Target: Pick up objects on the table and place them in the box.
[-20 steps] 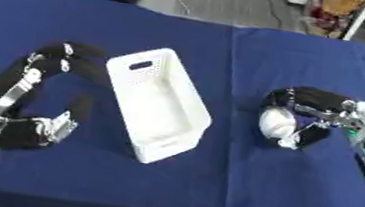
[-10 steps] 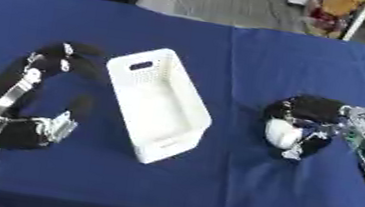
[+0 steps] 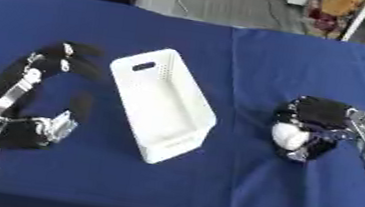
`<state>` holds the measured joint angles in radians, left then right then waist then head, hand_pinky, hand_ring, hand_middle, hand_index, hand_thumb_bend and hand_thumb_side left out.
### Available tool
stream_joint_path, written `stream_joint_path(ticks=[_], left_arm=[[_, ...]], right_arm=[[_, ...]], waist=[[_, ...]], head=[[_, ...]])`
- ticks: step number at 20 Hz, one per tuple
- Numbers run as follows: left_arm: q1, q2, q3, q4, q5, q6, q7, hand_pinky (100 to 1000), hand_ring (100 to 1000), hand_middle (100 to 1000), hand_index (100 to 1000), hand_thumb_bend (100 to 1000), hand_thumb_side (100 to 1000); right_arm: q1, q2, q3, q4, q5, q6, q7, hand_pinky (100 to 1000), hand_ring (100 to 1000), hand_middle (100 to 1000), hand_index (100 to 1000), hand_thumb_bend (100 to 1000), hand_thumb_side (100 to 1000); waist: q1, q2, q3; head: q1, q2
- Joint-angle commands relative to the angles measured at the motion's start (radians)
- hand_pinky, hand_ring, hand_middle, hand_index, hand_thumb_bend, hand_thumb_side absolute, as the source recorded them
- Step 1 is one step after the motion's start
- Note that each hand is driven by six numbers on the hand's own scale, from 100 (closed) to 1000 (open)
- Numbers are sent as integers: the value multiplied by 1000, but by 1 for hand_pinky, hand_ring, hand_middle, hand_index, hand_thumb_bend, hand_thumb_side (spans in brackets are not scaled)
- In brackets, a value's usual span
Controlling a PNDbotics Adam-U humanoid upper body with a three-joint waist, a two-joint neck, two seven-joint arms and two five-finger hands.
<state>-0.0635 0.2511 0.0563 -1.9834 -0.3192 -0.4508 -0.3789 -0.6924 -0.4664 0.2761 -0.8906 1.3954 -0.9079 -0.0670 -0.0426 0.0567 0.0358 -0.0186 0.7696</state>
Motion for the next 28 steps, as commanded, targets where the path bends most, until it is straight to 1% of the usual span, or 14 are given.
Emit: stream_joint_path(ticks=[1, 2, 4, 6, 7, 9, 11, 13, 15, 17, 19, 22, 24, 28], left_arm=[[-7, 14, 1, -17, 3, -2, 0, 639, 661, 825, 713, 222, 707], [-7, 14, 1, -17, 3, -2, 0, 639, 661, 825, 712, 221, 708], [-7, 14, 2, -17, 2, 0, 0, 638, 661, 826, 712, 215, 714], [-6, 13, 2, -17, -1, 1, -1, 638, 661, 826, 712, 214, 715], [-6, 12, 2, -17, -1, 1, 0, 638, 661, 826, 712, 213, 715], [-5, 11, 3, -17, -1, 2, 0, 639, 661, 826, 712, 211, 716], [-5, 10, 3, -17, -1, 2, 0, 639, 661, 826, 712, 213, 715], [-5, 9, 4, -17, 0, 2, 1, 639, 661, 826, 712, 213, 715], [-4, 9, 5, -17, -1, 3, 2, 639, 661, 827, 712, 212, 717], [-4, 9, 5, -17, -2, 3, 1, 639, 662, 827, 712, 211, 717], [-4, 9, 5, -17, -2, 3, 1, 639, 662, 827, 712, 211, 717], [-3, 10, 5, -17, -2, 2, 2, 639, 662, 827, 712, 212, 716], [-3, 10, 4, -17, -1, 2, 2, 640, 662, 827, 712, 212, 715], [-1, 10, 1, -17, 3, 1, -1, 640, 662, 827, 712, 212, 715]], right_arm=[[18, -38, -21, 12, 43, 1, -116, 100, 195, 361, 454, 100, 100], [25, -41, -29, 8, 32, 1, -146, 100, 179, 341, 445, 100, 100], [44, -47, -61, -13, -51, 1, -189, 100, 162, 316, 433, 100, 100], [57, -53, -91, -42, -171, 1, -168, 100, 141, 300, 426, 100, 100], [64, -46, -119, -47, -262, 1, -145, 100, 119, 272, 416, 100, 100], [71, -30, -169, -55, -501, 1, -40, 100, 103, 246, 403, 100, 100], [75, -12, -220, -66, -781, 1, 120, 100, 100, 230, 391, 100, 100], [74, -7, -265, -74, -1056, 10, 308, 100, 100, 224, 385, 100, 100], [69, -12, -298, -96, -1278, 65, 488, 100, 100, 222, 383, 100, 100], [67, -23, -323, -121, -1426, 131, 632, 100, 100, 221, 382, 100, 100], [65, -31, -340, -134, -1511, 177, 729, 100, 100, 221, 382, 100, 100], [53, -33, -348, -132, -1565, 211, 810, 100, 100, 221, 382, 100, 100], [29, -27, -338, -124, -1567, 211, 846, 100, 100, 224, 383, 100, 100], [-49, 2, -310, -99, -1518, 169, 892, 100, 105, 231, 387, 100, 100]], waist=[[5, -6, -2], [5, -6, -2], [5, -5, -4], [4, -5, -5], [5, -5, -6], [7, -5, -7], [8, -5, -9], [9, -5, -10], [9, -6, -11], [9, -6, -12], [8, -5, -12], [9, -6, -13], [10, -8, -12], [12, -11, -9]], head=[[-2, 0], [-1, 0], [1, 0], [2, 0], [4, 0], [5, 0], [6, 0], [7, 0], [7, 0], [9, 0], [12, 0], [12, 0], [9, 0], [3, 0]])
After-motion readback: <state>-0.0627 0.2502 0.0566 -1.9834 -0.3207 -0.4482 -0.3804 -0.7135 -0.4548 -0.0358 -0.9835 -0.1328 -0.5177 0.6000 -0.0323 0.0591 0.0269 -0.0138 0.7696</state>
